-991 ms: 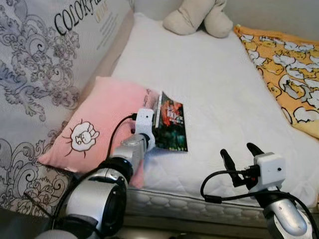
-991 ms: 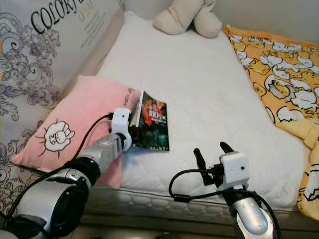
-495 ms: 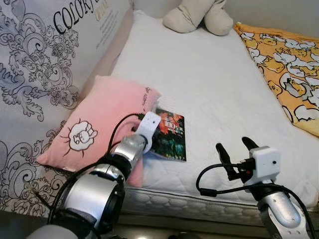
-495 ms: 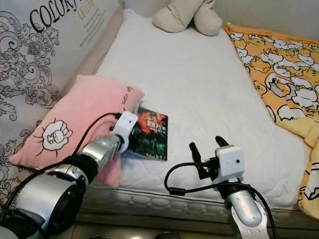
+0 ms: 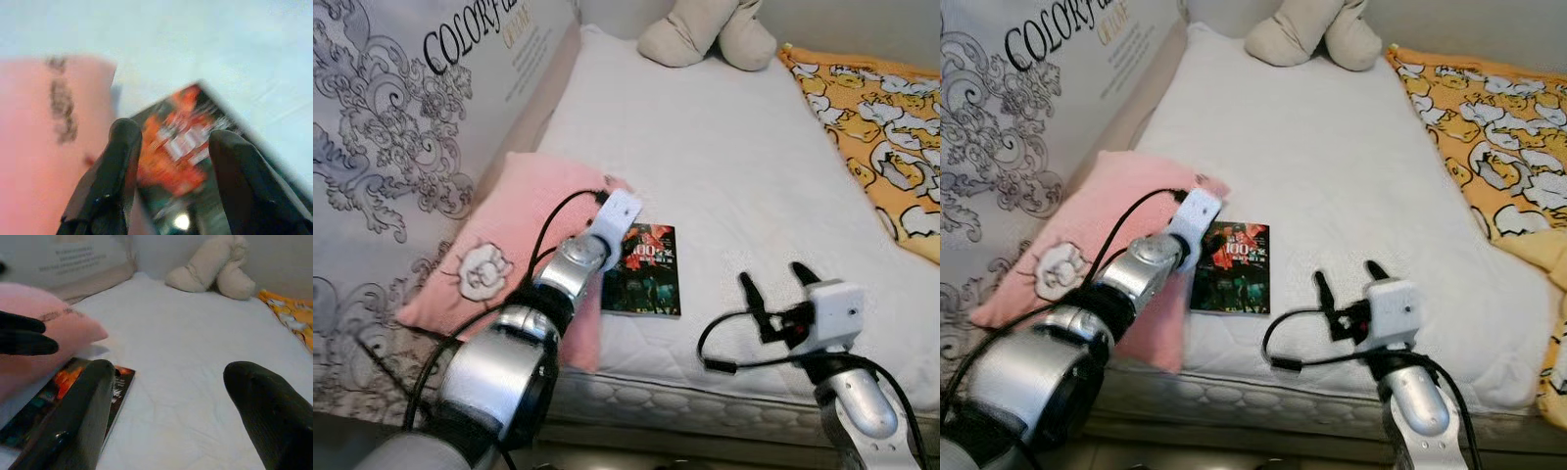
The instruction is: Clean up the room
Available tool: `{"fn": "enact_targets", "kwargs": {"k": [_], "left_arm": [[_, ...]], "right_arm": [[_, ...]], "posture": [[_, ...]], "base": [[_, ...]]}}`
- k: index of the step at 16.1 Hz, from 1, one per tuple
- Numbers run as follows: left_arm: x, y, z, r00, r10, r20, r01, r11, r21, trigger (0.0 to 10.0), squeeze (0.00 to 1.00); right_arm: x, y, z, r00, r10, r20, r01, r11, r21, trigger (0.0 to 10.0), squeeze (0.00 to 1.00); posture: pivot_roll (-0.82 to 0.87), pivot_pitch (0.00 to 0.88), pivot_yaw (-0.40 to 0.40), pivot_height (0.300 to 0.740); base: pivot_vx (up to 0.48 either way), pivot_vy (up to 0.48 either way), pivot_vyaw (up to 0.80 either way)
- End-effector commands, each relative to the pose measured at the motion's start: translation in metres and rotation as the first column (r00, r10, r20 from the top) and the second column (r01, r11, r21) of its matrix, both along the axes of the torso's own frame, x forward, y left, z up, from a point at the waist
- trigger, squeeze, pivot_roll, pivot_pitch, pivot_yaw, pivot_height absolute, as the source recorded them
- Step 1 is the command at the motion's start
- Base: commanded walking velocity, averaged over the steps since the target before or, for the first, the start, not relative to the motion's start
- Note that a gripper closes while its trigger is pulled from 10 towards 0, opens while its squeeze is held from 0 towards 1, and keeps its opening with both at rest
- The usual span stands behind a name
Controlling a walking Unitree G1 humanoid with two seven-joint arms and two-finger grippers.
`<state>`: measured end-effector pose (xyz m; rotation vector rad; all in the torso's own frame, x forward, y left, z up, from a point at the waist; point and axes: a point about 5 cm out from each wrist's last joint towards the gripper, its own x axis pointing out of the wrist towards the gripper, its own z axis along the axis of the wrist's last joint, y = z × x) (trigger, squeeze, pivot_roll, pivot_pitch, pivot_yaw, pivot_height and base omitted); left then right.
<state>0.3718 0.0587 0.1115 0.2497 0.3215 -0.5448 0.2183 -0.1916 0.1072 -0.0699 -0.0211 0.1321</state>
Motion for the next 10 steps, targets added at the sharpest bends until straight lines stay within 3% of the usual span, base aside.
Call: {"fn": "enact_targets", "kwargs": {"k": [1, 3, 4, 5, 6, 7, 10], "left_arm": [[-0.008, -0.01, 0.002, 0.999, -0.041, -0.012, 0.039, 0.992, -0.123, 10.0, 0.0], [-0.018, -0.01, 0.003, 0.999, 0.006, 0.032, 0.002, 0.972, -0.233, 10.0, 0.0], [-0.029, 0.005, 0.008, 0.976, 0.161, 0.145, -0.107, 0.94, -0.323, 10.0, 0.53], [-0.038, 0.025, 0.012, 0.929, 0.26, 0.264, -0.166, 0.929, -0.332, 10.0, 1.0], [-0.04, 0.031, 0.012, 0.914, 0.275, 0.297, -0.176, 0.931, -0.321, 10.0, 1.0], [-0.045, 0.05, 0.011, 0.883, 0.336, 0.328, -0.233, 0.92, -0.314, 10.0, 1.0], [-0.055, 0.077, 0.013, 0.822, 0.489, 0.291, -0.386, 0.855, -0.347, 10.0, 1.0]], "right_arm": [[0.002, -0.012, -0.002, 0.998, -0.069, 0.001, 0.069, 0.997, 0.04, 10.0, 0.0], [0.006, -0.015, -0.004, 0.995, -0.101, 0.006, 0.101, 0.993, 0.06, 10.0, 0.0], [0.014, -0.021, -0.002, 0.986, -0.164, 0.042, 0.161, 0.985, 0.066, 10.0, 0.0], [0.019, -0.024, 0.0, 0.978, -0.199, 0.064, 0.195, 0.978, 0.073, 10.0, 0.0], [0.02, -0.025, 0.0, 0.976, -0.206, 0.068, 0.201, 0.977, 0.074, 10.0, 0.0], [0.023, -0.031, 0.0, 0.965, -0.251, 0.079, 0.246, 0.967, 0.069, 10.0, 0.0], [0.026, -0.062, 0.002, 0.899, -0.422, 0.12, 0.41, 0.905, 0.113, 10.0, 0.0]], "posture": [[-0.22, 0.0, 0.007, 0.74], [-0.2, 0.0, 0.02, 0.74], [-0.18, 0.0, 0.035, 0.74], [-0.17, 0.0, 0.036, 0.74], [-0.17, 0.0, 0.034, 0.74], [-0.15, 0.0, 0.016, 0.74], [-0.14, 0.0, 0.004, 0.74]], "base": [[0.0, 0.0, 0.0], [0.0, 0.0, 0.0], [0.0, 0.0, 0.0], [0.0, 0.0, 0.0], [0.0, 0.0, 0.0], [0.0, 0.0, 0.0], [0.0, 0.0, 0.0]]}}
